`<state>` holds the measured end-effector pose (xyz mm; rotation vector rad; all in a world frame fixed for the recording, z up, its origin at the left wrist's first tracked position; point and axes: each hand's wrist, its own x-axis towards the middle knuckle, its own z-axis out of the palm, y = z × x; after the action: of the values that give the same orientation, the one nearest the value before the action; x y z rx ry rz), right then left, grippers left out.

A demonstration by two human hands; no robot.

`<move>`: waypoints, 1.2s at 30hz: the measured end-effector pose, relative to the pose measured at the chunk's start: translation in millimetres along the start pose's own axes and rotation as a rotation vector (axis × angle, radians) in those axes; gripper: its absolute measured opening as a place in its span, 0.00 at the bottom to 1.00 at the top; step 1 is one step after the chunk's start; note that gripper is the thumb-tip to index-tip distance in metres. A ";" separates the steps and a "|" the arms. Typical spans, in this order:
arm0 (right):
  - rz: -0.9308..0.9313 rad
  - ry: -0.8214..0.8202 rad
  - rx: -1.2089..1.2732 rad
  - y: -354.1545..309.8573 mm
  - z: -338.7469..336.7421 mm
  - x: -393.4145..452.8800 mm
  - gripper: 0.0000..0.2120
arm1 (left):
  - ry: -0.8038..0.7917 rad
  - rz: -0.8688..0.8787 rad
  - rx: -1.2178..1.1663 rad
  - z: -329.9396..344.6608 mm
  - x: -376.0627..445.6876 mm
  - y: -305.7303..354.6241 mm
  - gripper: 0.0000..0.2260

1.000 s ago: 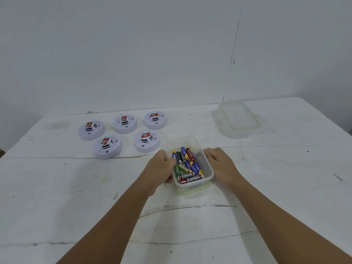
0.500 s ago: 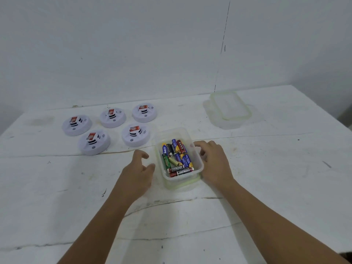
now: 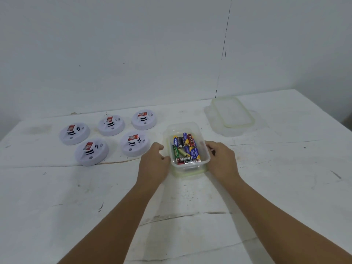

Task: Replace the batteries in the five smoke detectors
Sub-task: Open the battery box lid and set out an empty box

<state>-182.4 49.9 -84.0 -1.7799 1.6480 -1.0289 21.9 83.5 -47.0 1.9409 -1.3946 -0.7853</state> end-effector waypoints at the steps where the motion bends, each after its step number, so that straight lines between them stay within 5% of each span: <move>1: -0.013 -0.022 0.035 -0.4 -3.5 4.1 0.13 | 0.014 0.001 -0.010 3.5 8.2 3.3 0.15; 9: -0.025 -0.065 0.058 -1.2 11.6 49.1 0.18 | 0.103 0.043 0.080 17.0 63.3 27.3 0.18; 20: -0.007 0.052 0.095 -1.2 31.0 68.8 0.17 | 0.093 0.053 0.149 24.8 103.2 31.7 0.09; 24: -0.021 0.048 0.065 0.8 29.7 65.6 0.15 | 0.082 0.070 0.162 25.6 95.1 29.3 0.18; 31: -0.064 0.233 0.043 5.7 15.5 27.0 0.18 | 0.152 0.189 0.127 15.5 72.7 25.8 0.19; 36: -0.128 0.415 -0.021 11.6 -10.9 15.3 0.14 | 0.293 0.304 -0.041 12.0 17.3 38.5 0.08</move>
<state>-198.4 34.6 -83.8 -1.7904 1.7998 -1.5271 -5.4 55.5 -27.0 1.6786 -1.4311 -0.3676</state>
